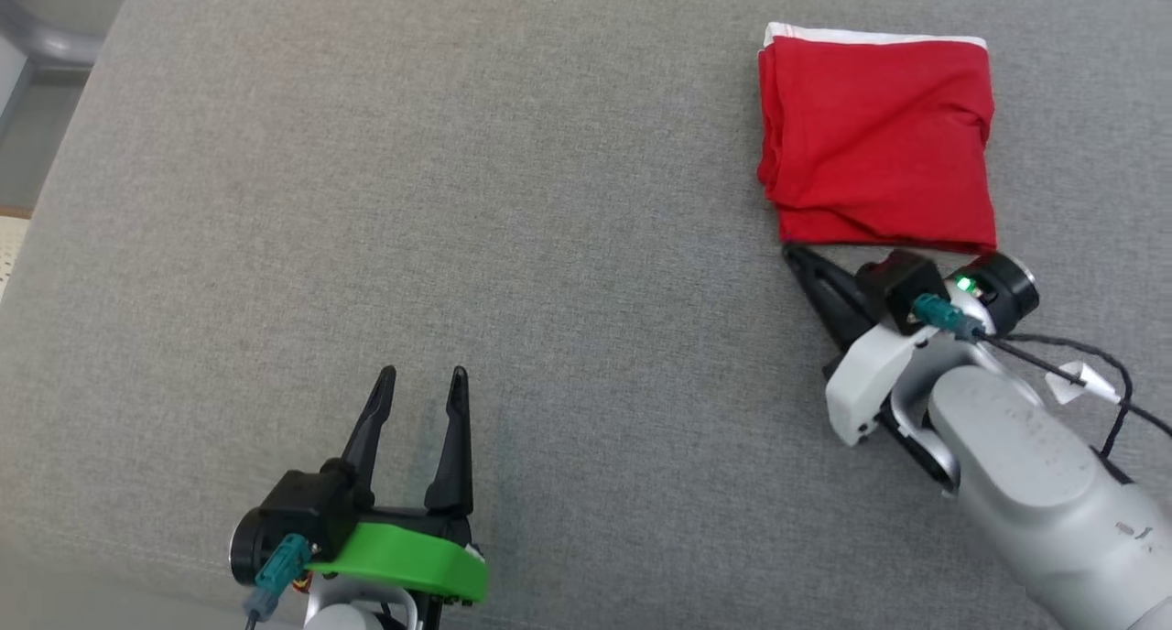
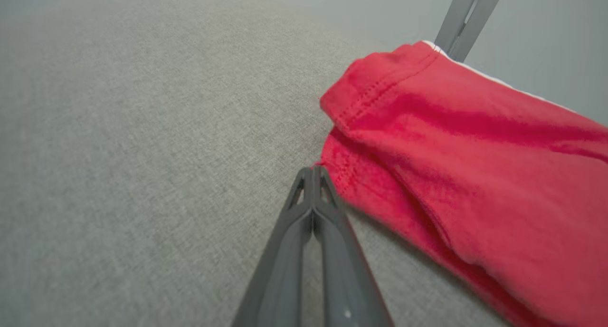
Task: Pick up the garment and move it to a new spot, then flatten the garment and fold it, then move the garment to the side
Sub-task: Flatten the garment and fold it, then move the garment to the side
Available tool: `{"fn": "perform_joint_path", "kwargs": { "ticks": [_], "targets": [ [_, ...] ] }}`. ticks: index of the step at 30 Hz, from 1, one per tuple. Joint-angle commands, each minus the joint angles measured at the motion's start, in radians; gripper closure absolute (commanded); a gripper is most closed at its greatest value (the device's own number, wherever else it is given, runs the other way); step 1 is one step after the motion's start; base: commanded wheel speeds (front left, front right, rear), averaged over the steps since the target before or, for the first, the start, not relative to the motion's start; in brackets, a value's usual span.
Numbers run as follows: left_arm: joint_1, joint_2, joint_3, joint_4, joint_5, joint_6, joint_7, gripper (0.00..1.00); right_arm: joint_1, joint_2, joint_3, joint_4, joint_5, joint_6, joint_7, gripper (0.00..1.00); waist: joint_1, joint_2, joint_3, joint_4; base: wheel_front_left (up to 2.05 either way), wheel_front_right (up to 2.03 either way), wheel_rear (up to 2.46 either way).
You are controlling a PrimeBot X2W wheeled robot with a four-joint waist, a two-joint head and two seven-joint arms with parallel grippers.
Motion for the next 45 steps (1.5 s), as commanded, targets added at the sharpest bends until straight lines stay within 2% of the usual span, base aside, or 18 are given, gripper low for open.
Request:
{"fn": "perform_joint_path", "kwargs": {
  "ticks": [1,4,8,11,12,14,15,16,23,28,33,37,41,45],
  "targets": [
    [0.018,0.003,0.009,0.006,0.013,0.002,-0.003,0.00,0.020,0.009,0.013,-0.001,0.020,-0.001,-0.004,1.00,0.0000,0.0000,-0.040,-0.035,0.00,0.00,0.00],
    [0.041,0.003,0.031,0.009,0.021,0.004,-0.003,0.00,0.043,0.021,0.000,-0.030,0.040,-0.001,-0.004,1.00,0.0000,0.0000,-0.077,-0.067,0.00,0.00,0.00],
    [0.092,0.003,0.080,0.006,0.031,0.002,-0.003,0.00,0.127,0.030,-0.097,-0.110,0.035,-0.001,-0.003,1.00,0.0000,0.0000,-0.148,-0.123,0.00,0.00,0.00],
    [0.131,0.003,0.115,0.005,0.052,-0.009,-0.003,0.00,0.222,0.026,-0.190,-0.170,0.014,-0.001,-0.003,0.88,0.0000,0.0000,-0.199,-0.158,0.00,0.00,0.00],
    [0.145,0.003,0.129,0.007,0.059,-0.012,-0.003,0.00,0.263,0.024,-0.230,-0.192,0.005,-0.001,-0.003,0.81,0.0000,0.0000,-0.218,-0.169,0.00,0.00,0.00],
    [0.166,0.003,0.151,0.006,0.077,-0.023,-0.003,0.00,0.342,0.020,-0.306,-0.232,-0.010,-0.001,-0.003,0.56,0.0000,0.0000,-0.244,-0.184,0.00,0.00,0.00],
    [0.174,0.003,0.161,0.006,0.083,-0.027,-0.003,0.00,0.376,0.023,-0.343,-0.249,-0.016,-0.001,-0.003,0.33,0.0000,0.0000,-0.256,-0.190,0.00,0.00,0.00],
    [0.186,0.003,0.174,0.006,0.089,-0.032,-0.003,0.00,0.422,0.025,-0.386,-0.271,-0.034,-0.001,-0.003,0.00,0.0000,0.0000,-0.269,-0.197,0.00,0.00,0.00],
    [0.224,0.003,0.226,-0.005,0.120,-0.061,-0.003,0.00,0.641,0.084,-0.601,-0.377,-0.107,-0.001,-0.003,0.00,0.0000,0.0000,-0.309,-0.231,0.00,0.00,0.00],
    [0.229,0.003,0.229,0.003,0.132,-0.080,-0.003,0.00,0.712,0.134,-0.676,-0.404,-0.132,-0.001,-0.003,0.00,0.0000,0.0000,-0.311,-0.245,0.00,0.00,0.00],
    [0.227,0.003,0.223,0.011,0.134,-0.088,-0.003,0.00,0.718,0.164,-0.720,-0.416,-0.146,-0.001,-0.003,0.00,0.0000,0.0000,-0.309,-0.257,0.00,0.00,0.00],
    [0.215,0.003,0.217,0.011,0.134,-0.091,-0.003,0.00,0.680,0.177,-0.728,-0.399,-0.118,-0.001,-0.003,0.00,0.0000,0.0000,-0.291,-0.255,0.00,0.00,0.00],
    [0.168,0.003,0.198,0.016,0.137,-0.097,-0.003,0.00,0.564,0.138,-0.644,-0.341,-0.023,-0.001,0.000,0.00,0.0000,0.0000,-0.227,-0.227,0.00,0.00,0.00],
    [0.112,0.003,0.155,0.025,0.126,-0.105,-0.003,0.00,0.355,0.091,-0.578,-0.261,0.142,-0.001,0.158,0.00,0.0000,0.0000,-0.142,-0.168,0.00,0.00,0.00]
  ]
}}
